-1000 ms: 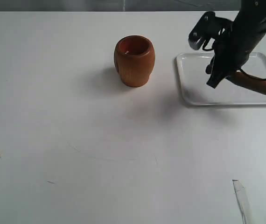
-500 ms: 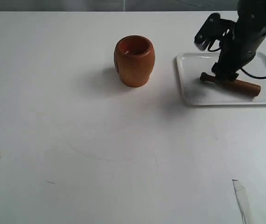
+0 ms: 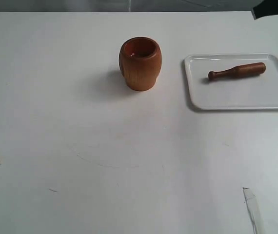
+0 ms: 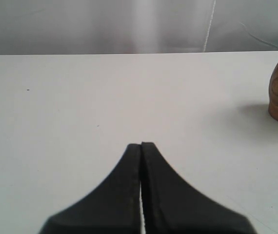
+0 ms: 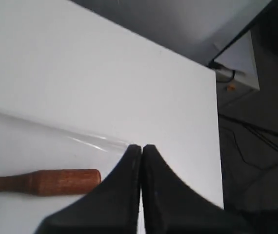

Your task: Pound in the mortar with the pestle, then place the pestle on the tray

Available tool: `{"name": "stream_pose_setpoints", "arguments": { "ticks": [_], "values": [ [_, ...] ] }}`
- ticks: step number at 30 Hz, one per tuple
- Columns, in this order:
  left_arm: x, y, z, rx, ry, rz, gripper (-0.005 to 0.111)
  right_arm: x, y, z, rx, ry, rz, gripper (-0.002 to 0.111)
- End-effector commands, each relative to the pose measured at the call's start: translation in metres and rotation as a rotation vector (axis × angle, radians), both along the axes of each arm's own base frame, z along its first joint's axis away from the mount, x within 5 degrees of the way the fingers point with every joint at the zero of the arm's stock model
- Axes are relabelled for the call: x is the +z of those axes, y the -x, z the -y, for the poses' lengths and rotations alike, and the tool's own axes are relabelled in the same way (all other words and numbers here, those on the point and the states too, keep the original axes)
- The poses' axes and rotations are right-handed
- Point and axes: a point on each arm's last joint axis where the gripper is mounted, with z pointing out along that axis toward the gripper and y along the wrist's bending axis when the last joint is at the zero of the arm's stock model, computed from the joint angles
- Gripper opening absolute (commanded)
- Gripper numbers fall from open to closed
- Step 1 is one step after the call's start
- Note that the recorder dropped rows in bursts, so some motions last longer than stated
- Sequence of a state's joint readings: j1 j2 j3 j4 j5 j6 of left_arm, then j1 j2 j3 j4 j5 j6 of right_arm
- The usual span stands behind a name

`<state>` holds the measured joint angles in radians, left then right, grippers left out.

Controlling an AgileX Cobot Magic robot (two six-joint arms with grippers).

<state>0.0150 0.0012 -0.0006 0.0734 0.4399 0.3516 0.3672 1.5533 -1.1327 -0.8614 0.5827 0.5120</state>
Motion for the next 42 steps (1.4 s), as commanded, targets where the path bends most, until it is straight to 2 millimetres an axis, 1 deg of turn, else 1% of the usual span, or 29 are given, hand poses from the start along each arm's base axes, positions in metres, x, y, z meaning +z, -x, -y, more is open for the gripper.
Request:
{"name": "stream_pose_setpoints", "arguments": {
  "ticks": [1, 6, 10, 13, 14, 15, 16, 18, 19, 20, 22, 23, 25, 28, 31, 33, 36, 38, 39, 40, 42],
  "values": [
    [0.000, 0.000, 0.001, -0.006, 0.015, 0.004, 0.000, 0.017, 0.033, 0.005, 0.113, -0.090, 0.157, 0.000],
    [0.000, 0.000, 0.001, -0.006, 0.015, 0.004, 0.000, 0.022, 0.075, 0.007, 0.312, -0.080, 0.273, 0.000],
    [0.000, 0.000, 0.001, -0.006, 0.015, 0.004, 0.000, 0.024, 0.104, 0.014, 0.369, -0.063, 0.324, 0.000],
    [0.000, 0.000, 0.001, -0.006, 0.015, 0.004, 0.000, 0.031, 0.125, 0.023, 0.404, 0.026, 0.390, 0.000],
    [0.000, 0.000, 0.001, -0.006, 0.015, 0.004, 0.000, 0.032, 0.131, 0.029, 0.404, 0.115, 0.408, 0.000],
    [0.000, 0.000, 0.001, -0.006, 0.015, 0.004, 0.000, 0.033, 0.136, 0.038, 0.384, 0.239, 0.419, 0.000],
    [0.000, 0.000, 0.001, -0.006, 0.015, 0.004, 0.000, 0.033, 0.140, 0.047, 0.339, 0.352, 0.417, 0.000],
    [0.000, 0.000, 0.001, -0.006, 0.015, 0.004, 0.000, 0.031, 0.152, 0.071, 0.215, 0.619, 0.369, 0.000],
    [0.000, 0.000, 0.001, -0.006, 0.015, 0.004, 0.000, 0.028, 0.157, 0.079, 0.167, 0.717, 0.320, 0.000],
    [0.000, 0.000, 0.001, -0.006, 0.015, 0.004, 0.000, 0.025, 0.162, 0.088, 0.110, 0.779, 0.266, 0.000],
    [0.000, 0.000, 0.001, -0.006, 0.015, 0.004, 0.000, 0.019, 0.168, 0.098, 0.026, 0.804, 0.169, 0.000],
    [0.000, 0.000, 0.001, -0.006, 0.015, 0.004, 0.000, 0.016, 0.170, 0.099, 0.001, 0.754, 0.133, 0.000],
    [0.000, 0.000, 0.001, -0.006, 0.015, 0.004, 0.000, 0.014, 0.171, 0.095, -0.022, 0.563, 0.092, 0.000],
    [0.000, 0.000, 0.001, -0.006, 0.015, 0.004, 0.000, 0.012, 0.169, 0.073, 0.025, 0.147, 0.073, 0.000],
    [0.000, 0.000, 0.001, -0.006, 0.015, 0.004, 0.000, 0.012, 0.171, 0.049, 0.160, -0.158, 0.148, 0.000],
    [0.000, 0.000, 0.001, -0.006, 0.015, 0.004, 0.000, 0.014, 0.178, 0.036, 0.273, -0.352, 0.280, 0.000],
    [0.000, 0.000, 0.001, -0.006, 0.015, 0.004, 0.000, 0.016, 0.199, 0.031, 0.373, -0.559, 0.530, 0.000],
    [0.000, 0.000, 0.001, -0.006, 0.015, 0.004, 0.000, 0.015, 0.214, 0.032, 0.434, -0.630, 0.659, 0.000],
    [0.000, 0.000, 0.001, -0.006, 0.015, 0.004, 0.000, 0.013, 0.222, 0.034, 0.455, -0.651, 0.695, 0.000],
    [0.000, 0.000, 0.001, -0.006, 0.015, 0.004, 0.000, 0.005, 0.236, 0.037, 0.483, -0.674, 0.721, 0.000],
    [0.000, 0.000, 0.001, -0.006, 0.015, 0.004, 0.000, 0.000, 0.248, 0.040, 0.510, -0.714, 0.754, 0.000]
  ]
}}
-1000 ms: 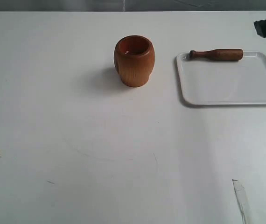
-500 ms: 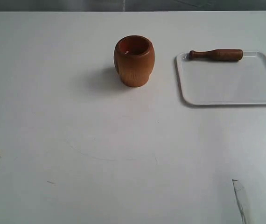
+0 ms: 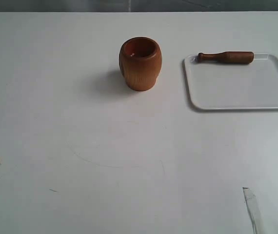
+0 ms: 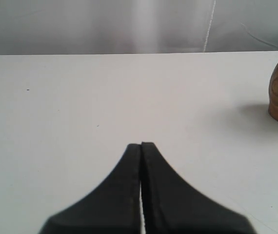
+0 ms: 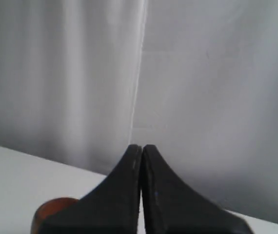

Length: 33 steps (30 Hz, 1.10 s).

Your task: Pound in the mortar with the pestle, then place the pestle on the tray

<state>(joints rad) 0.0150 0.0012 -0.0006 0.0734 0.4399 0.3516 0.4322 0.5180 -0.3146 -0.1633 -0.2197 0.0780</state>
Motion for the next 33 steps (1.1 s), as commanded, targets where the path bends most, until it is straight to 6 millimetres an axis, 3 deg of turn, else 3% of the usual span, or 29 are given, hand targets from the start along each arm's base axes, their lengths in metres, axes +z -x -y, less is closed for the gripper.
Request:
{"name": "stream_pose_setpoints", "arguments": {
  "ticks": [1, 6, 11, 17, 23, 26, 31, 33],
  "values": [
    [0.000, 0.000, 0.001, -0.006, 0.015, 0.004, 0.000, -0.010, 0.028, 0.007, 0.067, -0.113, 0.109, 0.000],
    [0.000, 0.000, 0.001, -0.006, 0.015, 0.004, 0.000, -0.028, 0.047, 0.014, 0.129, -0.191, 0.141, 0.000],
    [0.000, 0.000, 0.001, -0.006, 0.015, 0.004, 0.000, -0.068, 0.050, 0.015, 0.133, -0.175, 0.060, 0.000],
    [0.000, 0.000, 0.001, -0.006, 0.015, 0.004, 0.000, -0.097, 0.046, 0.017, 0.067, -0.048, -0.236, 0.000],
    [0.000, 0.000, 0.001, -0.006, 0.015, 0.004, 0.000, -0.112, 0.050, 0.015, 0.072, -0.256, -0.543, 0.000],
    [0.000, 0.000, 0.001, -0.006, 0.015, 0.004, 0.000, -0.112, 0.052, 0.013, 0.086, -0.338, -0.608, 0.000],
    [0.000, 0.000, 0.001, -0.006, 0.015, 0.004, 0.000, -0.114, 0.052, 0.014, 0.080, -0.283, -0.589, 0.000],
    [0.000, 0.000, 0.001, -0.006, 0.015, 0.004, 0.000, -0.119, 0.053, 0.016, 0.069, -0.122, -0.570, 0.000]
  ]
}}
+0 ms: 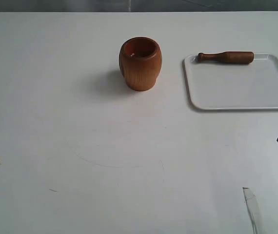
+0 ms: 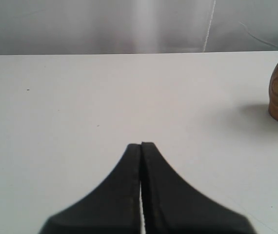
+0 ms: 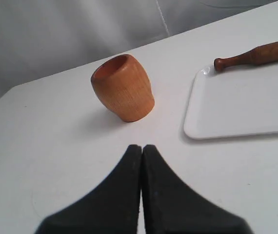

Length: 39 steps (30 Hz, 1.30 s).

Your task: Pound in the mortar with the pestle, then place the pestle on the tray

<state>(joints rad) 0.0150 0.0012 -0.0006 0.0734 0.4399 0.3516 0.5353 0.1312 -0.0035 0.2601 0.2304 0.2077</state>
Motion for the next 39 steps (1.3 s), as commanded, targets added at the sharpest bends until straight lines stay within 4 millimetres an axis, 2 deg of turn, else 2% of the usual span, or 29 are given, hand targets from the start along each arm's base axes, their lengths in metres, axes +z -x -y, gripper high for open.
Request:
{"name": "stream_pose_setpoints", "arguments": {
  "ticks": [1, 5, 6, 8, 11, 13, 17, 24, 39],
  "values": [
    [0.000, 0.000, 0.001, -0.006, 0.015, 0.004, 0.000, -0.010, 0.002, 0.003, 0.053, 0.238, 0.037, 0.000],
    [0.000, 0.000, 0.001, -0.006, 0.015, 0.004, 0.000, -0.007, 0.000, 0.004, 0.066, 0.323, 0.123, 0.000],
    [0.000, 0.000, 0.001, -0.006, 0.015, 0.004, 0.000, -0.005, -0.002, 0.005, 0.067, 0.384, 0.191, 0.000],
    [0.000, 0.000, 0.001, -0.006, 0.015, 0.004, 0.000, -0.004, -0.003, 0.009, 0.017, 0.413, 0.203, 0.000],
    [0.000, 0.000, 0.001, -0.006, 0.015, 0.004, 0.000, -0.006, -0.006, 0.025, -0.295, 0.340, 0.089, 0.000],
    [0.000, 0.000, 0.001, -0.006, 0.015, 0.004, 0.000, -0.007, -0.005, 0.031, -0.403, 0.319, 0.066, 0.000],
    [0.000, 0.000, 0.001, -0.006, 0.015, 0.004, 0.000, -0.003, -0.001, 0.030, -0.378, 0.326, 0.141, 0.000],
    [0.000, 0.000, 0.001, -0.006, 0.015, 0.004, 0.000, -0.004, 0.000, 0.029, -0.327, 0.434, 0.177, 0.000],
    [0.000, 0.000, 0.001, -0.006, 0.015, 0.004, 0.000, -0.004, 0.000, 0.029, -0.326, 0.427, 0.175, 0.000]
  ]
}}
